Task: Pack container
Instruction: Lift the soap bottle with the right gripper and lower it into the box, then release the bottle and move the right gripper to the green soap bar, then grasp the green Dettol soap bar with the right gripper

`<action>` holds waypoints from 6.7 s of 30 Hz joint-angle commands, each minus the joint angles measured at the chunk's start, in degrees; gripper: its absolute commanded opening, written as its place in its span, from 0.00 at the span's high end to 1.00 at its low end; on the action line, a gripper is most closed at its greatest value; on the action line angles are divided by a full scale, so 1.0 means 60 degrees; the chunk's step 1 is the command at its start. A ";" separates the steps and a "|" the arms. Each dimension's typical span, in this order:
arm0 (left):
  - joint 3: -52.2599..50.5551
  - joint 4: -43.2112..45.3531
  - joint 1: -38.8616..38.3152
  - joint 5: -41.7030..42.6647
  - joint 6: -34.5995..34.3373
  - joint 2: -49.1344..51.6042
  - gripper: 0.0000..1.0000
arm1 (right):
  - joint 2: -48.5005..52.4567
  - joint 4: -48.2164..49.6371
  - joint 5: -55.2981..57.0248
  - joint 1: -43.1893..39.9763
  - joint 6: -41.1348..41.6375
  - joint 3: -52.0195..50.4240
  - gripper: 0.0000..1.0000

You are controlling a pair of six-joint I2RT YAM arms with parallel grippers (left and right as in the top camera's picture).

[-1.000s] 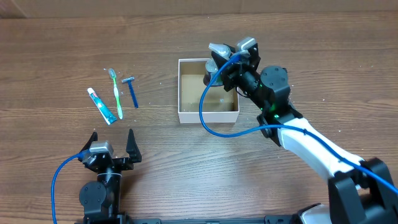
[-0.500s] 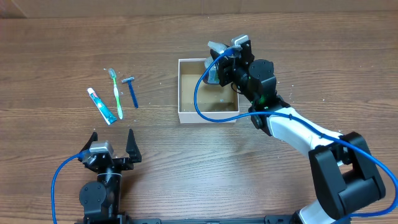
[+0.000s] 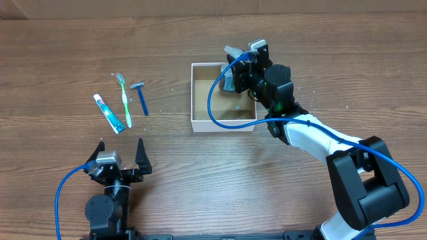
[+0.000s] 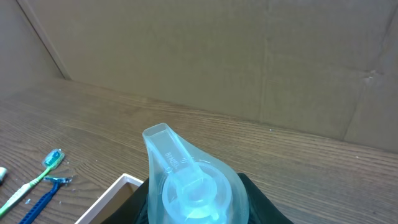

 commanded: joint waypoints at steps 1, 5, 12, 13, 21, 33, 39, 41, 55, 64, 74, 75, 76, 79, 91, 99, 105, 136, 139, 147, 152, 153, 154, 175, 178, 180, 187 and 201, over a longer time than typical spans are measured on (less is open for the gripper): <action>-0.0029 -0.0011 0.0095 0.0033 -0.0131 -0.0102 0.00 | -0.0131 0.0270 0.0095 0.0022 0.0102 0.0463 0.91; -0.0029 -0.0011 0.0095 0.0033 -0.0131 -0.0098 0.00 | -0.0131 0.0262 0.0091 0.0022 0.0102 0.0463 0.87; -0.0029 -0.0011 0.0095 0.0033 -0.0131 -0.0098 0.00 | -0.0131 0.0284 0.0095 0.0022 0.0102 0.0463 0.82; -0.0029 -0.0011 0.0095 0.0033 -0.0131 -0.0102 0.00 | -0.0131 0.0302 0.0095 0.0022 0.0102 0.0463 0.82; -0.0029 -0.0011 0.0095 0.0033 -0.0131 -0.0098 0.00 | -0.0131 0.0299 0.0087 0.0022 0.0102 0.0463 0.55; -0.0029 -0.0011 0.0095 0.0033 -0.0131 -0.0098 0.00 | -0.0131 0.0288 0.0087 0.0022 0.0102 0.0463 0.49; -0.0029 -0.0011 0.0095 0.0033 -0.0131 -0.0098 0.00 | -0.0379 0.0364 0.0015 0.0022 0.0102 0.0463 0.44; -0.0029 -0.0011 0.0095 0.0033 -0.0131 -0.0098 0.00 | -0.0783 0.0193 0.0018 0.0022 0.0106 0.0463 0.41; -0.0029 -0.0011 0.0095 0.0033 -0.0131 -0.0098 0.00 | -0.6200 -0.7603 0.1690 0.0018 0.1749 0.0466 0.39; -0.0029 -0.0011 0.0095 0.0033 -0.0131 -0.0098 0.00 | -0.8459 -1.1016 0.1920 0.0018 0.3228 0.0466 0.39; -0.0029 -0.0011 0.0095 0.0033 -0.0131 -0.0102 0.00 | -0.9435 -1.3653 0.1111 0.0018 0.3508 0.0466 0.32; -0.0029 -0.0011 0.0095 0.0033 -0.0131 -0.0098 0.00 | -0.9442 -1.3817 0.1107 0.0018 0.3504 0.0466 0.32; -0.0029 -0.0011 0.0095 0.0033 -0.0131 -0.0102 0.00 | -0.9442 -1.3967 0.1107 0.0018 0.3504 0.0466 0.30; -0.0029 -0.0011 0.0095 0.0033 -0.0131 -0.0102 0.00 | -0.9442 -1.4225 0.0889 0.0018 0.3501 0.0466 0.25; -0.0029 -0.0011 0.0095 0.0033 -0.0131 -0.0102 0.00 | -0.9439 -1.4280 -0.0109 0.0018 0.3508 0.0466 0.00; -0.0029 -0.0011 0.0095 0.0033 -0.0131 -0.0102 0.00 | -0.9391 -1.3792 -0.0095 0.0018 0.3468 0.0466 0.00; -0.0029 -0.0011 0.0095 0.0033 -0.0131 -0.0102 0.00 | -0.8324 -1.4469 0.2033 0.0000 0.6266 0.0466 0.00; -0.0029 -0.0011 0.0095 0.0033 -0.0131 -0.0098 0.00 | -0.1410 -1.4797 0.1078 -0.4029 0.5497 0.2218 0.00; -0.0029 -0.0011 0.0095 0.0033 -0.0131 -0.0102 0.00 | -0.1122 -1.4801 0.1075 -0.4029 0.5410 0.2164 0.00; -0.0029 -0.0011 0.0095 0.0033 -0.0131 -0.0102 0.00 | -0.0623 -1.4739 0.1005 -0.4207 0.5260 0.1756 0.00; -0.0029 -0.0011 0.0095 0.0033 -0.0131 -0.0098 0.00 | -0.0623 -1.4458 0.0827 -0.4251 0.5082 0.1279 0.00; -0.0029 -0.0011 0.0095 0.0033 -0.0131 -0.0102 0.00 | -0.0623 -1.4316 0.0688 -0.4251 0.5005 0.1151 0.00; -0.0029 -0.0011 0.0095 0.0033 -0.0131 -0.0102 0.00 | -0.0623 -1.4131 0.0477 -0.4251 0.4947 0.1013 0.00; -0.0029 -0.0011 0.0095 0.0033 -0.0131 -0.0098 0.00 | -0.0616 -1.2907 0.0299 -0.4251 0.4947 0.0211 0.00; -0.0029 -0.0011 0.0095 0.0033 -0.0131 -0.0098 0.00 | -0.0612 -1.2936 0.0299 -0.4251 0.4947 0.0208 0.00; -0.0029 -0.0011 0.0095 0.0033 -0.0131 -0.0098 0.00 | -0.0612 -1.2961 0.0302 -0.4251 0.4951 0.0208 0.02; -0.0029 -0.0011 0.0095 0.0033 -0.0131 -0.0098 0.00 | -0.0157 -1.2943 0.0331 -0.4251 0.4951 0.0211 0.05; -0.0029 -0.0011 0.0095 0.0033 -0.0131 -0.0098 0.00 | 0.0018 -1.2976 0.0335 -0.4251 0.4951 0.0211 0.34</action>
